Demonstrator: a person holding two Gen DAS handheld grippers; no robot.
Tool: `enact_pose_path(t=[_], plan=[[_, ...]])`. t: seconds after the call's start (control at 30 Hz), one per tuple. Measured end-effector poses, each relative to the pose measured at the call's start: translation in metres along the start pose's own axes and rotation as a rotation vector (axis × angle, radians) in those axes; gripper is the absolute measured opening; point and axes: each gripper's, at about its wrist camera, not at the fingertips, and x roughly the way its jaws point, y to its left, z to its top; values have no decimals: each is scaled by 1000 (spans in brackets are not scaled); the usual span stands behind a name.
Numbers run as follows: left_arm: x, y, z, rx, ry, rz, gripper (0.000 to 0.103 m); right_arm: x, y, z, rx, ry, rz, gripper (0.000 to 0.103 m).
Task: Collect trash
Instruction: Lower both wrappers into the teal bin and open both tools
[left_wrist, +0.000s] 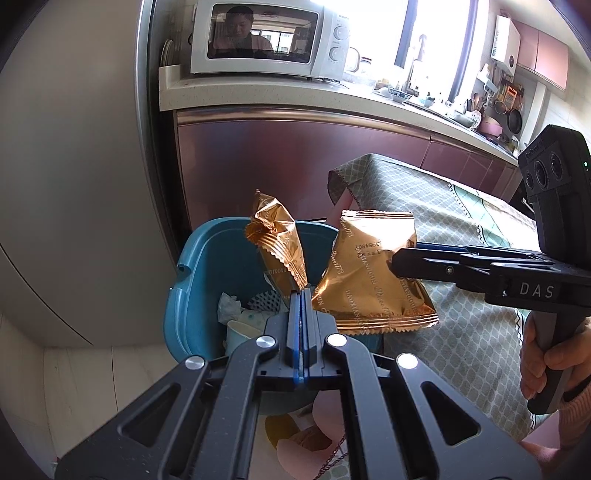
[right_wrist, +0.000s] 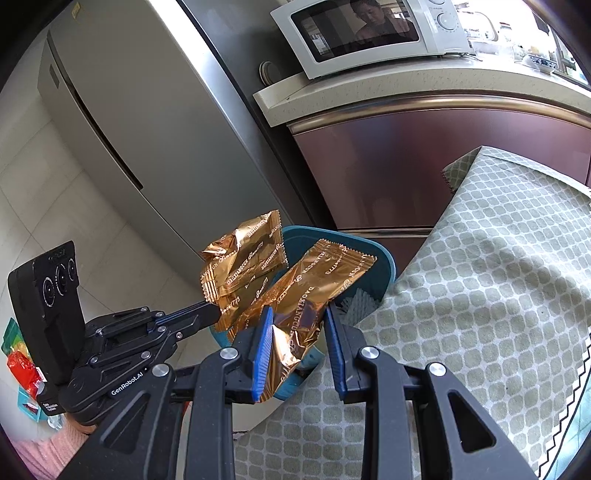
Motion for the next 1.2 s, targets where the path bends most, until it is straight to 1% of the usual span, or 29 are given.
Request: enact_pose_path(t=[0.67,1.2], plan=[[22,7,0,-12,36,12,1,46,13,5,-37,66,-35,26],[46,9,-7,-23,88,8,1,64,18,11,-40,108,-61,27]])
